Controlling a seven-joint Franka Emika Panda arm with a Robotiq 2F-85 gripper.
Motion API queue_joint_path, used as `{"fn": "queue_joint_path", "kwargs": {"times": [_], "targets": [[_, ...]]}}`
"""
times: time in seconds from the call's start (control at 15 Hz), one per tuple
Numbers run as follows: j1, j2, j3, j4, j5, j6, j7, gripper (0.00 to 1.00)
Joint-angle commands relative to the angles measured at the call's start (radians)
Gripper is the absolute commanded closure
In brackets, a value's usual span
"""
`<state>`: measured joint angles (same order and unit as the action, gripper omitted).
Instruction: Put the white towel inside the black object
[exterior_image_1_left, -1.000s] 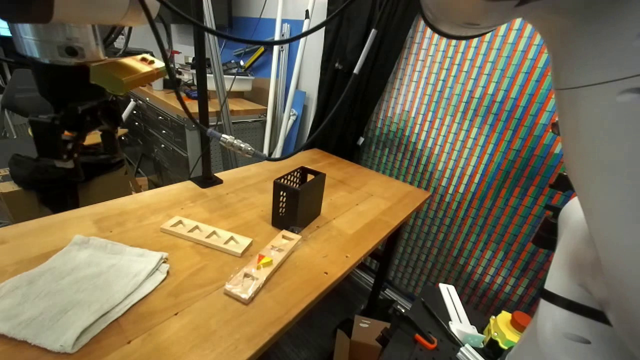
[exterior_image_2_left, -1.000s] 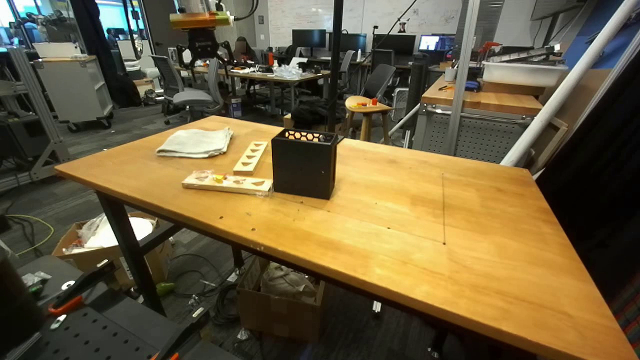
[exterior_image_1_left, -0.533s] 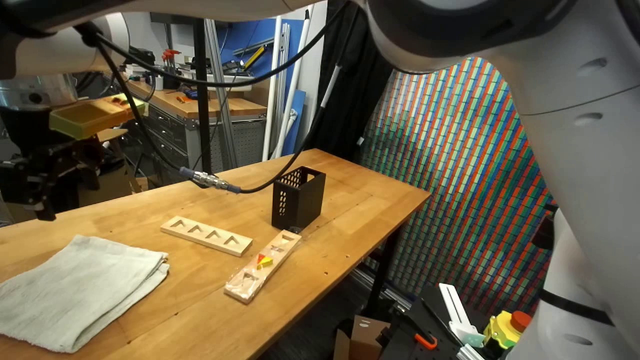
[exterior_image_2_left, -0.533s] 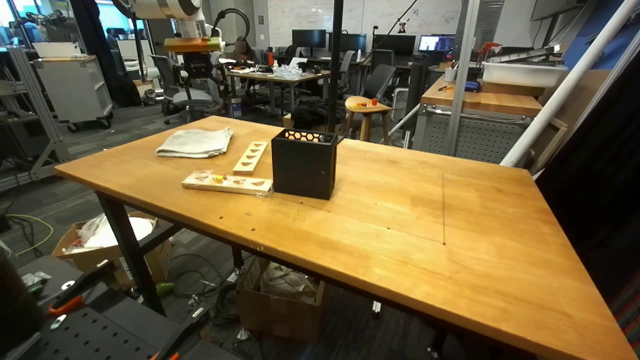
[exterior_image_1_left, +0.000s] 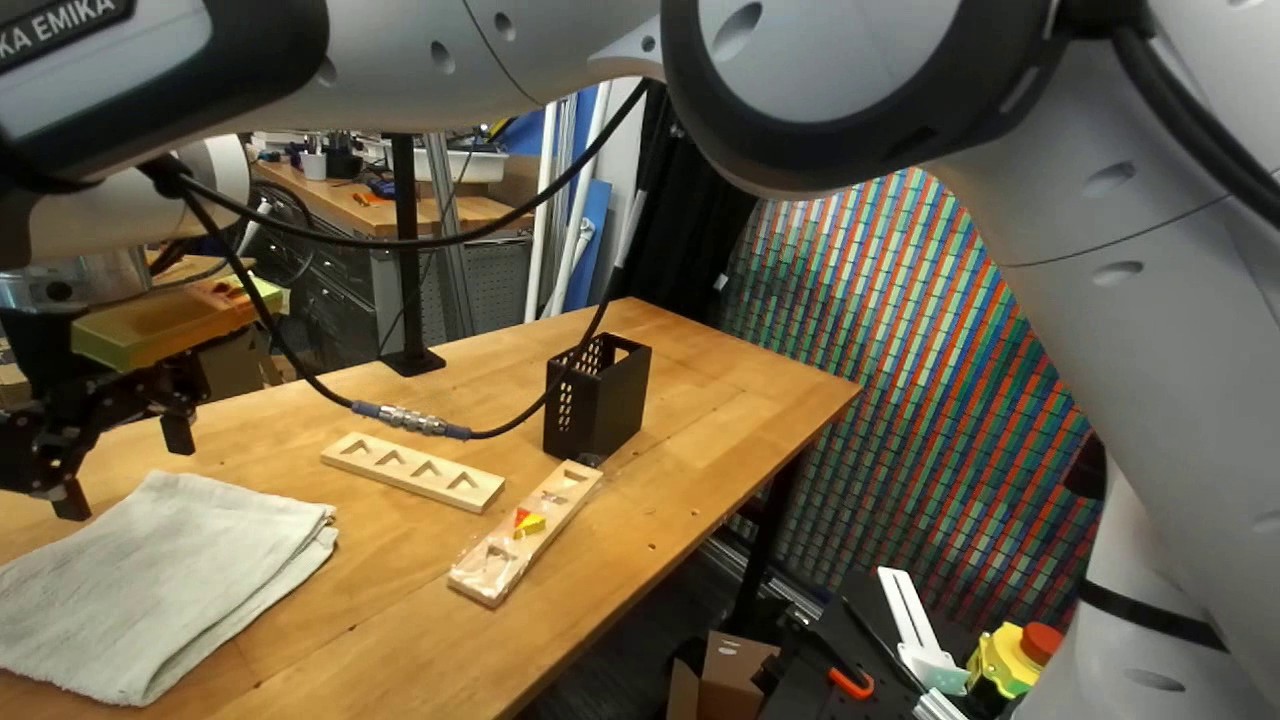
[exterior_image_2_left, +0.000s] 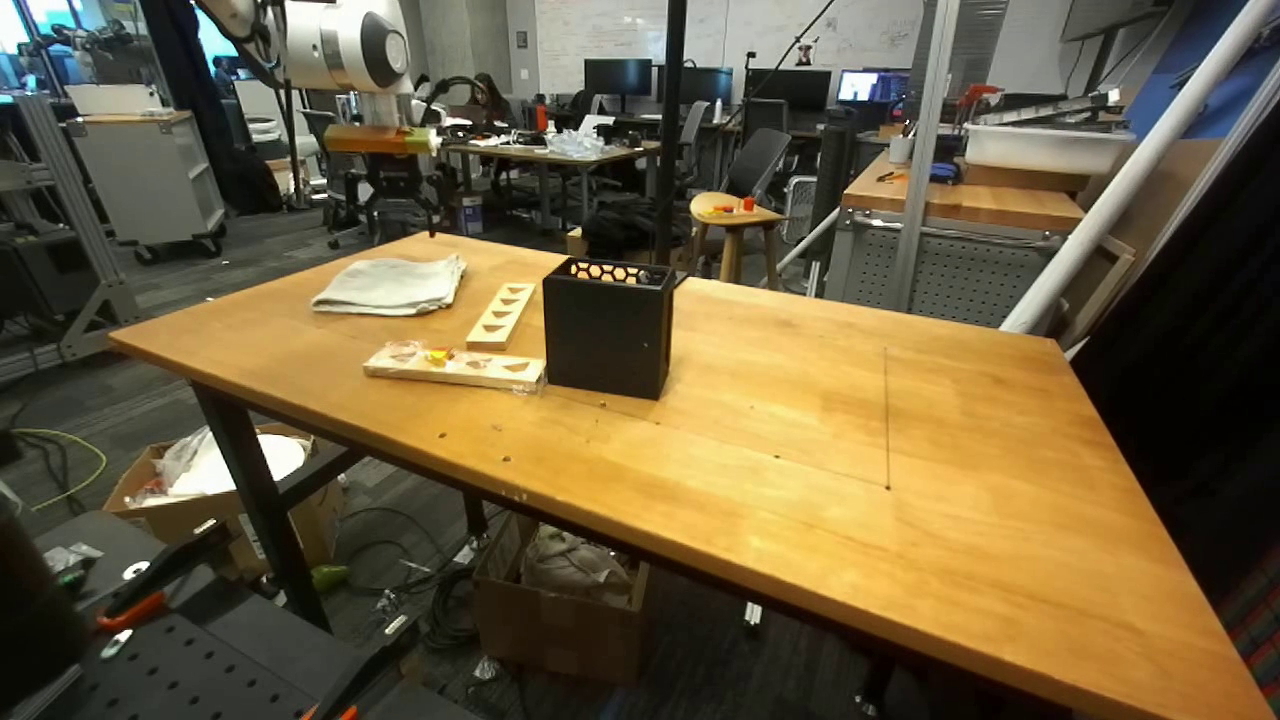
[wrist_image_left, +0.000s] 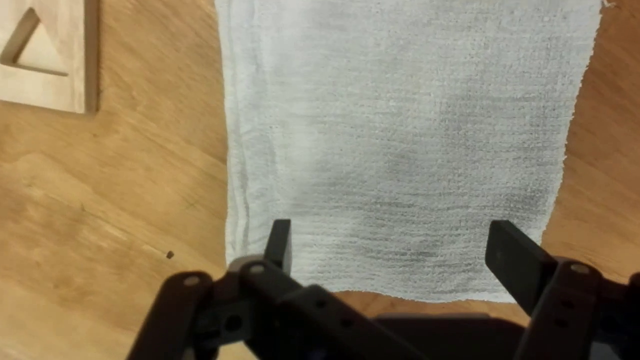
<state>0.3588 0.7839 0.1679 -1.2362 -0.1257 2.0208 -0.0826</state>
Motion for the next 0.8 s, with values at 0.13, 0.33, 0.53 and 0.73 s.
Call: {"fn": "queue_joint_path", "kwargs": {"times": [0.13, 0.33, 0.53, 0.73], "targets": [[0.014, 0.077, 0.007, 0.012, 0.042, 0.123, 0.093, 0.00], [0.023, 0.105, 0.008, -0.019, 0.054, 0.198, 0.134, 0.00], [0.033, 0.125, 0.008, -0.056, 0.056, 0.263, 0.175, 0.00], [0.041, 0.126, 0.008, -0.078, 0.053, 0.303, 0.206, 0.25]]}}
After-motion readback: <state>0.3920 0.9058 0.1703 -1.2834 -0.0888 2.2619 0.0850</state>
